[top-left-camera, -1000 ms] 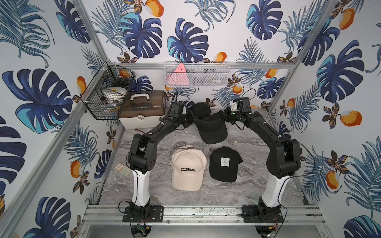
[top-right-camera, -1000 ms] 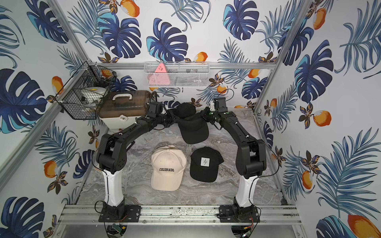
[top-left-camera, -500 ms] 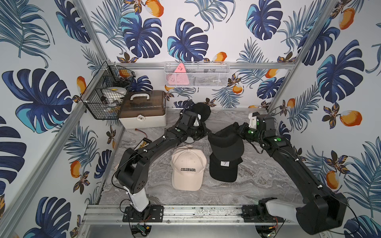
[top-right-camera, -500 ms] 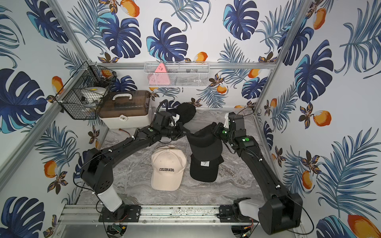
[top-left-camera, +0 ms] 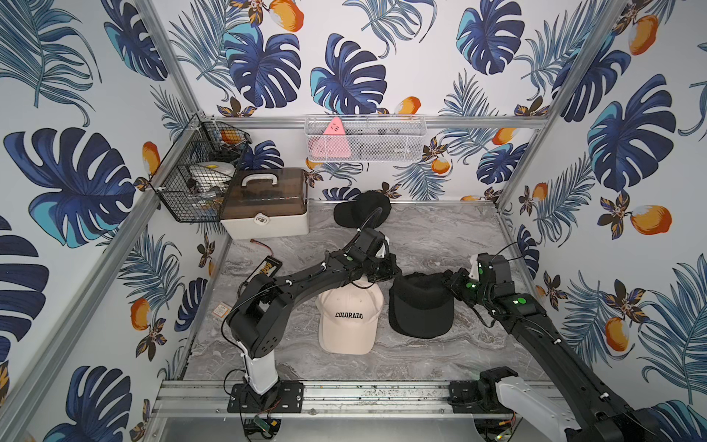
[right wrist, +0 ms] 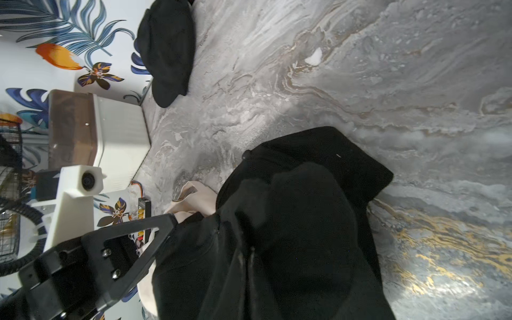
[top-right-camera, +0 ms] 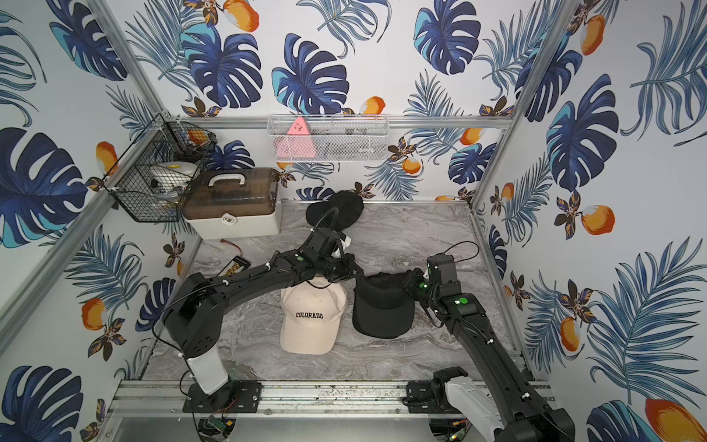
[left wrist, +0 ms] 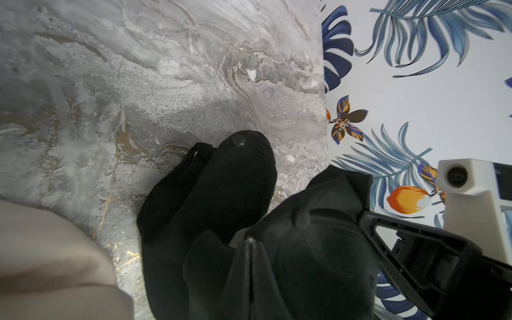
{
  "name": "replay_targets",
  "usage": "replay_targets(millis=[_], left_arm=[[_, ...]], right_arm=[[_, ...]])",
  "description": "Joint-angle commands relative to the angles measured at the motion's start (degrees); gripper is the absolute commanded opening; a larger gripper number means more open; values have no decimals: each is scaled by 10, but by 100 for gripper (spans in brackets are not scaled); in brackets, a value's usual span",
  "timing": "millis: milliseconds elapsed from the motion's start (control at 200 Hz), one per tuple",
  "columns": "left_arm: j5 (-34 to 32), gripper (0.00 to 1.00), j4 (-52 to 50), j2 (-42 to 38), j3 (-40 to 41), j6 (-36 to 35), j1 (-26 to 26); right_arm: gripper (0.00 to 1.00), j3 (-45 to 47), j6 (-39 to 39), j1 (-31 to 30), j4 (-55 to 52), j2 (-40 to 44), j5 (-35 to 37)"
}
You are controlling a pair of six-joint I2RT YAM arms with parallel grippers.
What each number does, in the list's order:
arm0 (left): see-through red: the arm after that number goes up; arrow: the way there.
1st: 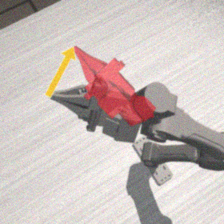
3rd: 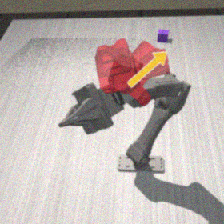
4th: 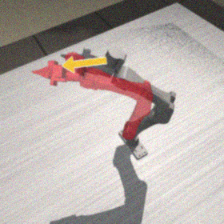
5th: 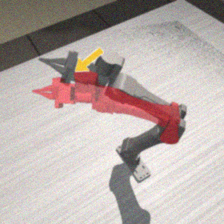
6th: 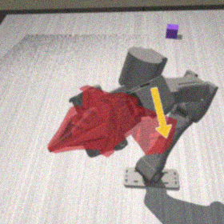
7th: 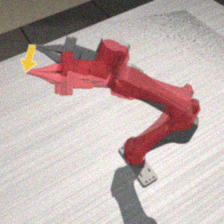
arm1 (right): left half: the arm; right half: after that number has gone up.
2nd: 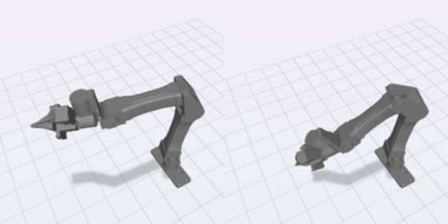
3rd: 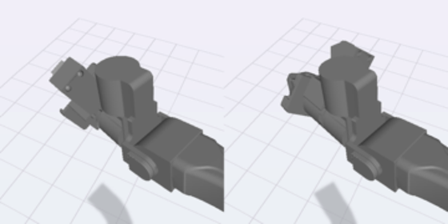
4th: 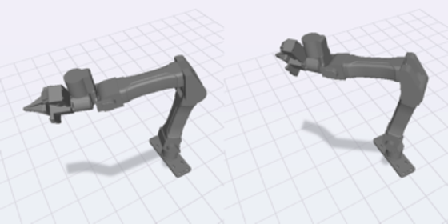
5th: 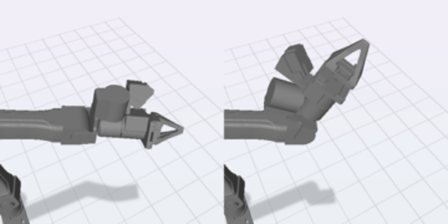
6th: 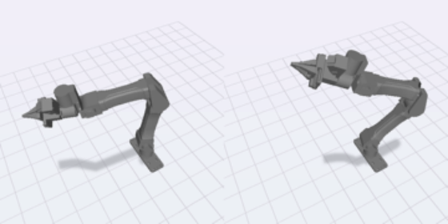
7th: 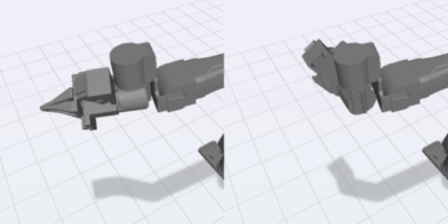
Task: Stack the baseball caps by color
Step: Place the baseball cap on the baseball cap.
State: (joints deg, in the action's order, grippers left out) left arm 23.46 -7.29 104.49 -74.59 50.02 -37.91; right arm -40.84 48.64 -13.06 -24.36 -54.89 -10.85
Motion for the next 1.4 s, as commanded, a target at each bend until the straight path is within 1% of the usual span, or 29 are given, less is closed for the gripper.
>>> replay_targets(millis=[0,70,170,336,411,516,631,726,832,912,1042,1162,1353,1398], left_arm=[[23,0,37,13,2,-6,0],[11,0,40,13,13,-2,0],[-11,0,31,5,19,-16,0],[-11,0,11,11,3,-31,0],[-6,0,12,10,2,-28,0],[2,0,9,-9,0,-17,0],[-15,0,-17,-36,-20,-22,0],[-28,0,-33,-41,-44,-31,0],[-43,0,-52,-21,-75,-48,2],[-50,0,-45,0,-83,-51,5],[-54,0,-11,35,-81,-47,10],[-36,0,11,67,-74,-52,12],[-44,0,25,77,-39,-56,13],[-45,0,26,80,-34,-57,13]], right_arm=[[0,8,3,0,35,-8,25],[0,20,-3,0,46,-19,29],[0,36,-3,5,70,-46,11],[0,44,7,5,93,-77,-1],[0,32,3,6,79,-73,-2],[0,11,0,6,52,-47,-1],[0,-12,4,7,41,-27,-1],[0,-31,6,7,40,-34,-4],[0,-45,3,8,45,-59,-3],[0,-42,3,11,63,-78,0],[0,-24,2,20,105,-114,-5],[0,-3,-9,23,137,-144,-13],[0,37,-20,23,157,-168,-15],[6,42,-22,23,158,-170,-12]])
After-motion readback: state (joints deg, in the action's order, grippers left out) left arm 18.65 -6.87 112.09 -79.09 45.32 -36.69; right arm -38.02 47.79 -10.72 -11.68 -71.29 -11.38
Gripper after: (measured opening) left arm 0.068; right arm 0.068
